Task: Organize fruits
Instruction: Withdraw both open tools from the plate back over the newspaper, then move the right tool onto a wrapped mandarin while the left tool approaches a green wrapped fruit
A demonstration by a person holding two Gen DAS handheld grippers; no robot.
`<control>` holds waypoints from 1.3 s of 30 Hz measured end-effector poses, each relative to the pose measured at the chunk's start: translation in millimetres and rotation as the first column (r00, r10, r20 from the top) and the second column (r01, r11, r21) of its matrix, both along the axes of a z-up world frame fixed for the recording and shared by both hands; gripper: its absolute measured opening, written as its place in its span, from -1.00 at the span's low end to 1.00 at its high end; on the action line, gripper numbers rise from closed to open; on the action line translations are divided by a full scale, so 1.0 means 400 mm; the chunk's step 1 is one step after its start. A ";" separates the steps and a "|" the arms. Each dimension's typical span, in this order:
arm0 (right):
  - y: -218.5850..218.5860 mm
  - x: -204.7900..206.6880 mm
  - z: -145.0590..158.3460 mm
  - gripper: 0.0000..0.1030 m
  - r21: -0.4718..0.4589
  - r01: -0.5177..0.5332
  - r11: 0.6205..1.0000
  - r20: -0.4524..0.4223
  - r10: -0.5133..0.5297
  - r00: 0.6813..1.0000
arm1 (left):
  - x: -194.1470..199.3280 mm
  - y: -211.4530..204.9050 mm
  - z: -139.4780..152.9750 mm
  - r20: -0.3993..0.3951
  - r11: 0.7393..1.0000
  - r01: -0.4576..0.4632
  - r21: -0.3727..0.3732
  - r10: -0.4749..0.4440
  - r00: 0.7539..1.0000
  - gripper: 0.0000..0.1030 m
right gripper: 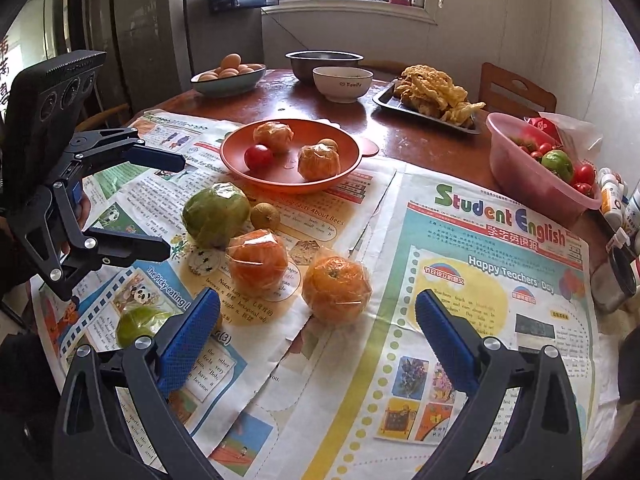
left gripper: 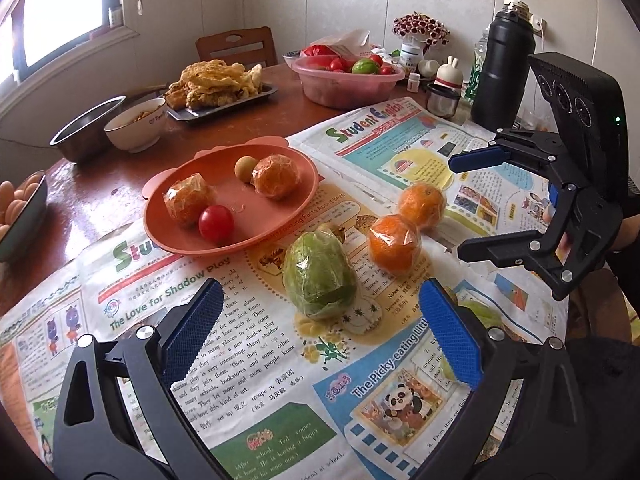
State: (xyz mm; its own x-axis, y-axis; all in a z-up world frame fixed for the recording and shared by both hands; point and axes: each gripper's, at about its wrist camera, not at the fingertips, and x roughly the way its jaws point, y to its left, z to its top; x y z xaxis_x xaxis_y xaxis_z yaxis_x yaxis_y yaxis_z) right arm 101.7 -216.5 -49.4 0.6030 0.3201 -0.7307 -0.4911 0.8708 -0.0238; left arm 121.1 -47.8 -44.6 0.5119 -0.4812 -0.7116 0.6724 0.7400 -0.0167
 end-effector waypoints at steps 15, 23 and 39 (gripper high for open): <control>0.013 0.041 -0.038 0.81 -0.004 -0.013 1.000 -0.043 0.013 0.999 | 0.036 -0.016 -0.039 -0.070 1.000 -0.011 -0.011 0.010 0.998 0.38; 0.009 0.056 -0.050 0.64 0.007 -0.015 1.000 -0.066 0.015 0.998 | 0.046 -0.023 -0.039 -0.078 1.000 -0.007 -0.012 0.006 0.997 0.35; 0.015 0.077 -0.064 0.48 0.000 -0.029 1.000 -0.091 0.029 0.995 | 0.062 -0.050 -0.051 -0.106 1.000 0.017 0.009 -0.016 0.994 0.05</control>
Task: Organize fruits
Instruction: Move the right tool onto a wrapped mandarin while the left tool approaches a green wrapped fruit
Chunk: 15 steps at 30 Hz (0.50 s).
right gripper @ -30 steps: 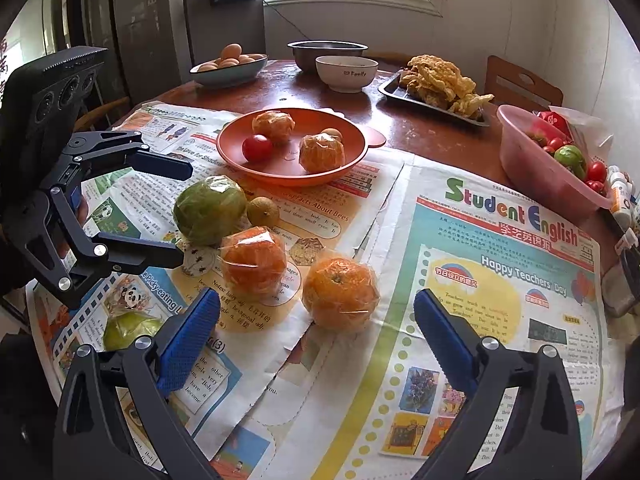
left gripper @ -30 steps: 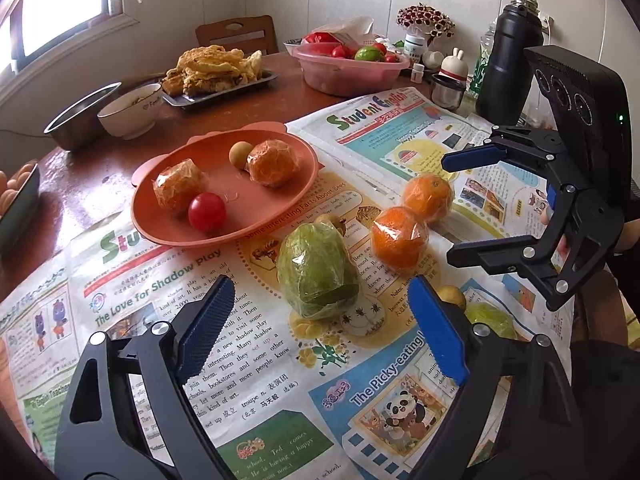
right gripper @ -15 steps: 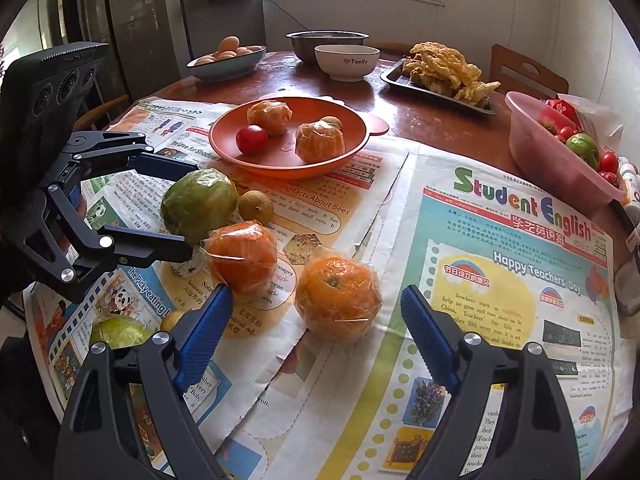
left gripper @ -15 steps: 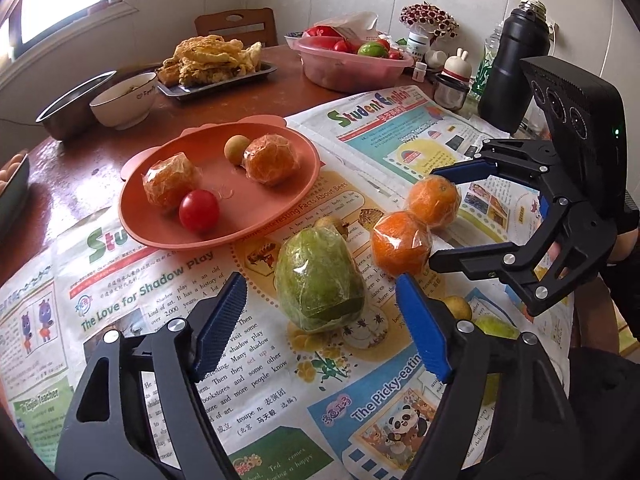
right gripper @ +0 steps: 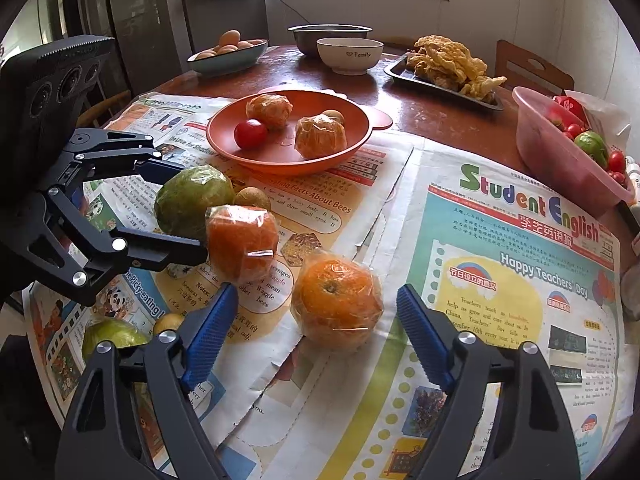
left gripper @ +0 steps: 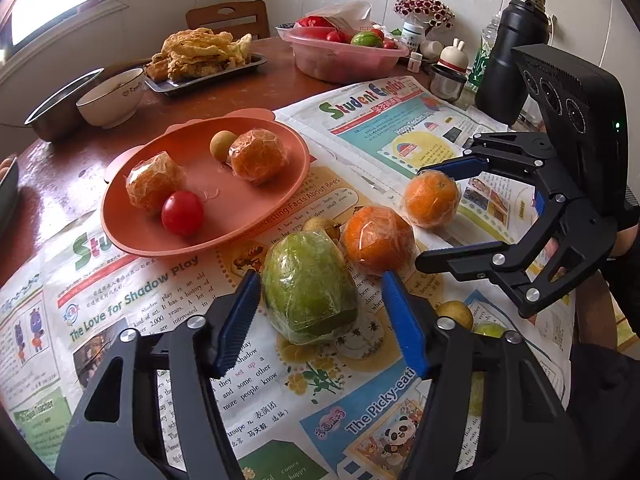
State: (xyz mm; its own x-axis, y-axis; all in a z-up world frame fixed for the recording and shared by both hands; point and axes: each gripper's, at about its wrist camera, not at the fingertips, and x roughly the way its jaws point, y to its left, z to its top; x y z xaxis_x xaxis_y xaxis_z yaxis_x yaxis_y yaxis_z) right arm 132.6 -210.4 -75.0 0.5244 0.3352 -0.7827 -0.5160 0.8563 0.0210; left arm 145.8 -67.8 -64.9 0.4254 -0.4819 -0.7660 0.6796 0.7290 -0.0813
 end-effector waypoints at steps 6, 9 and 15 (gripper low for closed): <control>0.003 0.005 -0.003 0.37 0.005 0.001 1.000 -0.013 -0.001 1.000 | 0.002 -0.001 -0.004 -0.009 1.000 0.004 0.005 -0.004 1.000 -0.02; 0.001 0.007 -0.002 0.30 0.006 0.004 1.000 -0.014 -0.004 1.000 | 0.006 0.000 -0.006 -0.015 1.000 0.000 0.009 0.000 1.000 -0.09; -0.002 0.010 0.000 0.16 0.002 0.006 1.000 -0.015 -0.006 1.000 | 0.007 0.000 -0.005 -0.016 1.000 -0.001 0.012 0.001 1.000 -0.11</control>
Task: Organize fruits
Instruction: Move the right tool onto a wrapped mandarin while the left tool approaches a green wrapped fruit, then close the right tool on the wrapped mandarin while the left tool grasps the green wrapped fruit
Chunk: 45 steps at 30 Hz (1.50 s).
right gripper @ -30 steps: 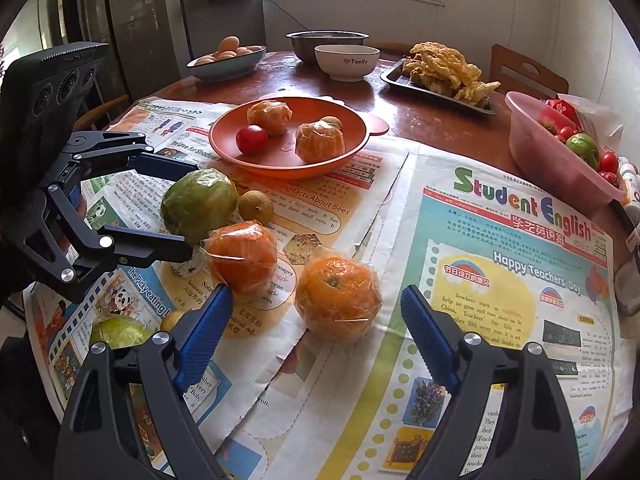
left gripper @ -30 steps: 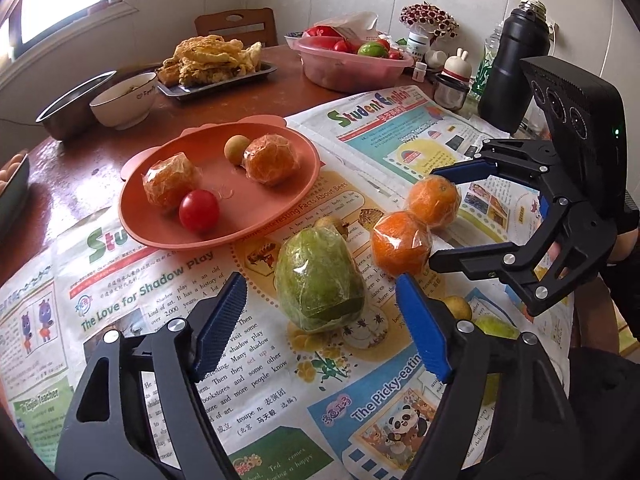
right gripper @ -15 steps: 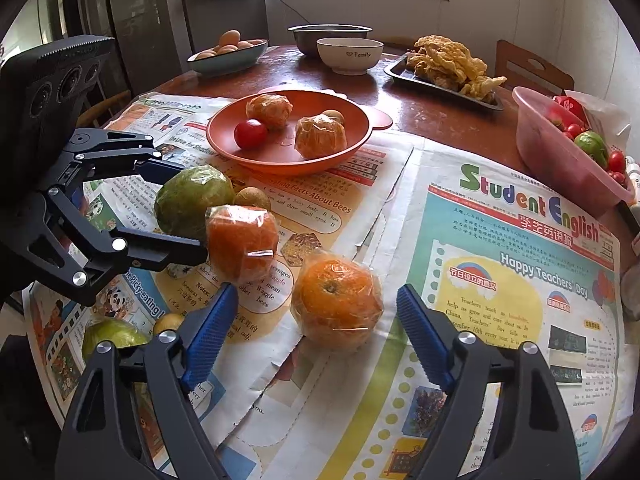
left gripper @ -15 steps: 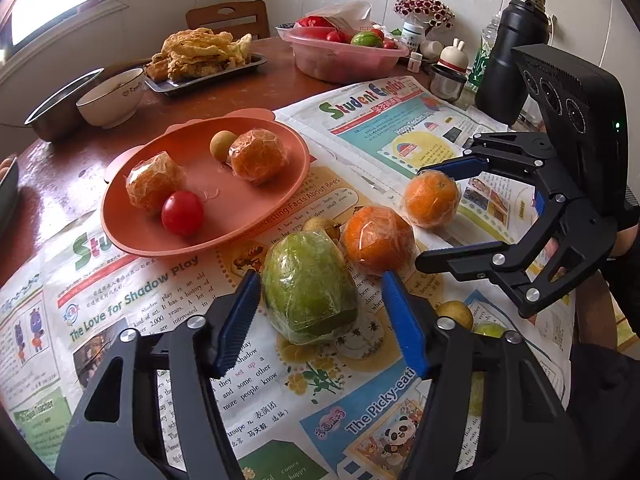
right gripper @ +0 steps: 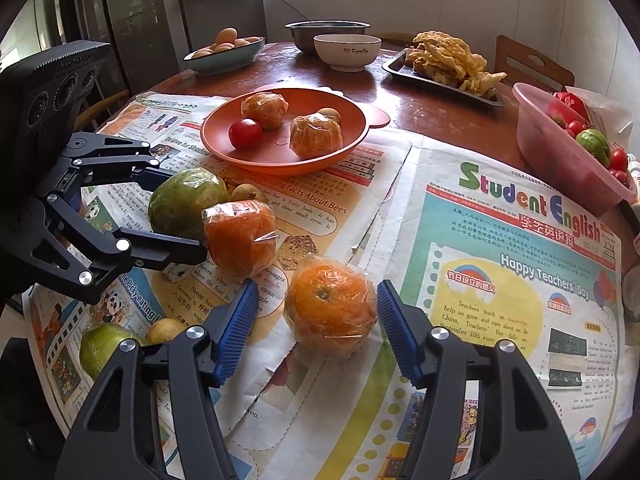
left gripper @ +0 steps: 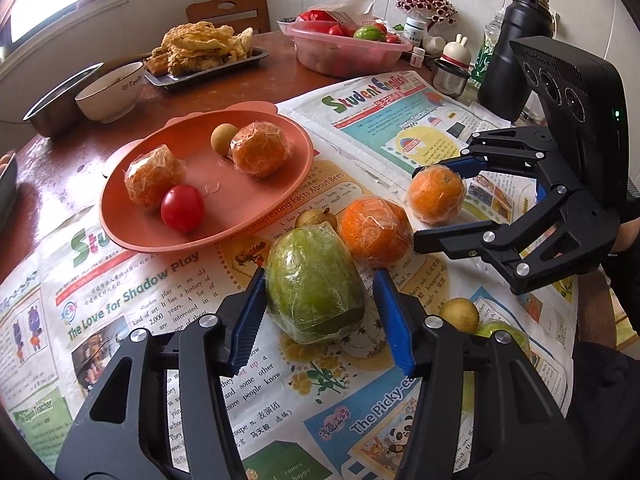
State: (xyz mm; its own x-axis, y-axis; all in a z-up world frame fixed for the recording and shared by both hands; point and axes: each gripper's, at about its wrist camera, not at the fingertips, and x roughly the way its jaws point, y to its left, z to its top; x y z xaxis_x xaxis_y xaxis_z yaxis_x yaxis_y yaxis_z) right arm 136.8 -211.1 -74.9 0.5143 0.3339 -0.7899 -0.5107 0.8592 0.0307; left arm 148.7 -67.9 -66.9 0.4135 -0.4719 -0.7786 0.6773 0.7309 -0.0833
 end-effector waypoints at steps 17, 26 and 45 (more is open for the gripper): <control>-0.011 0.002 0.006 -0.21 -0.014 0.021 1.000 0.010 -0.021 1.000 | -0.002 0.005 0.000 -0.001 1.000 -0.006 0.007 0.006 1.000 -0.26; -0.012 -0.003 0.009 -0.24 -0.003 0.026 1.000 0.018 -0.026 1.000 | -0.011 0.003 0.002 0.005 1.000 -0.001 0.016 0.001 1.000 -0.31; -0.023 -0.012 0.020 -0.26 0.018 0.038 0.999 0.035 -0.039 0.999 | -0.020 0.011 0.017 0.024 1.000 -0.016 0.014 0.016 1.000 -0.33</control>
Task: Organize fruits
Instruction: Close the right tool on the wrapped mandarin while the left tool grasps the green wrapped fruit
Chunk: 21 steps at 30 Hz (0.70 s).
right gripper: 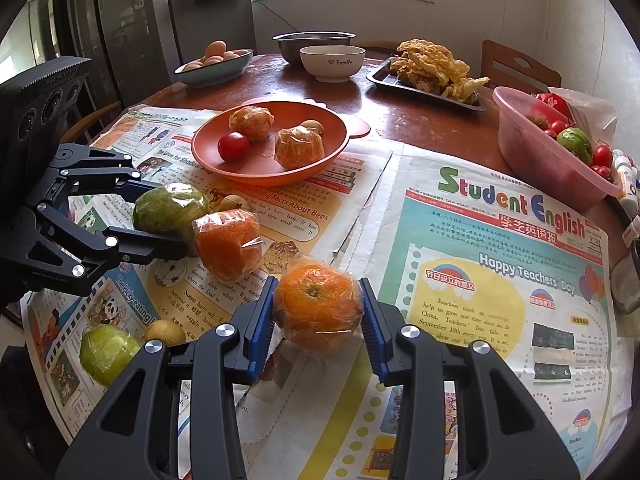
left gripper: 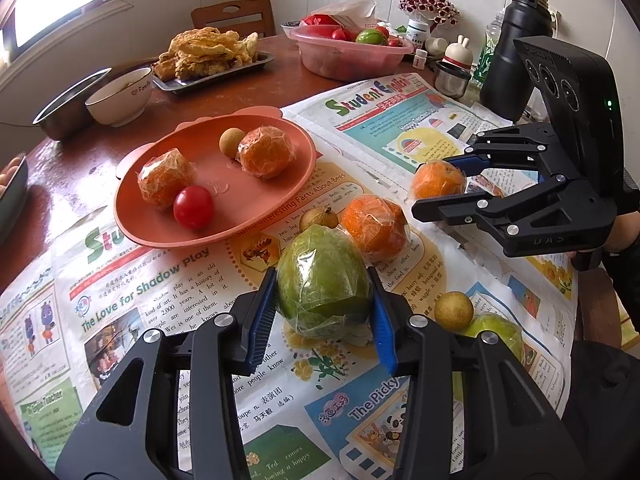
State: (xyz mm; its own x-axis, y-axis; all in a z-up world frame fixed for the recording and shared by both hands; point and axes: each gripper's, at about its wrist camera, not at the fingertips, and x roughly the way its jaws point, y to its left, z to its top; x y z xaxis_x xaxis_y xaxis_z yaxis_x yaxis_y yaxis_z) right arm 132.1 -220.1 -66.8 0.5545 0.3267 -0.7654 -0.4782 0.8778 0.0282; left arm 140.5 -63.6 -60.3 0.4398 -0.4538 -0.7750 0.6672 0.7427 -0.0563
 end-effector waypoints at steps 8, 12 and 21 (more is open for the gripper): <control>-0.006 -0.004 0.006 -0.26 0.003 0.005 1.000 0.007 -0.005 1.000 | -0.002 0.001 0.009 0.012 1.000 0.000 0.000 0.000 1.000 -0.34; -0.006 -0.006 0.012 -0.26 0.002 0.003 1.000 0.010 -0.003 1.000 | -0.005 0.000 0.013 0.016 1.000 0.003 -0.004 -0.003 1.000 -0.34; 0.016 0.003 0.063 -0.26 -0.008 -0.020 1.000 0.038 0.020 0.999 | -0.003 0.019 0.055 0.042 1.000 -0.003 -0.020 0.004 0.999 -0.34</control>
State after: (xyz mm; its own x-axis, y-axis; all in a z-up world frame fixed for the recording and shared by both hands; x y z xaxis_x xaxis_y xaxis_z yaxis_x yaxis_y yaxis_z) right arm 133.1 -213.8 -41.8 0.5770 0.3325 -0.7460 -0.4963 0.8682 0.0030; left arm 139.4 -56.1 -38.2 0.4738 -0.4673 -0.7465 0.6667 0.7441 -0.0427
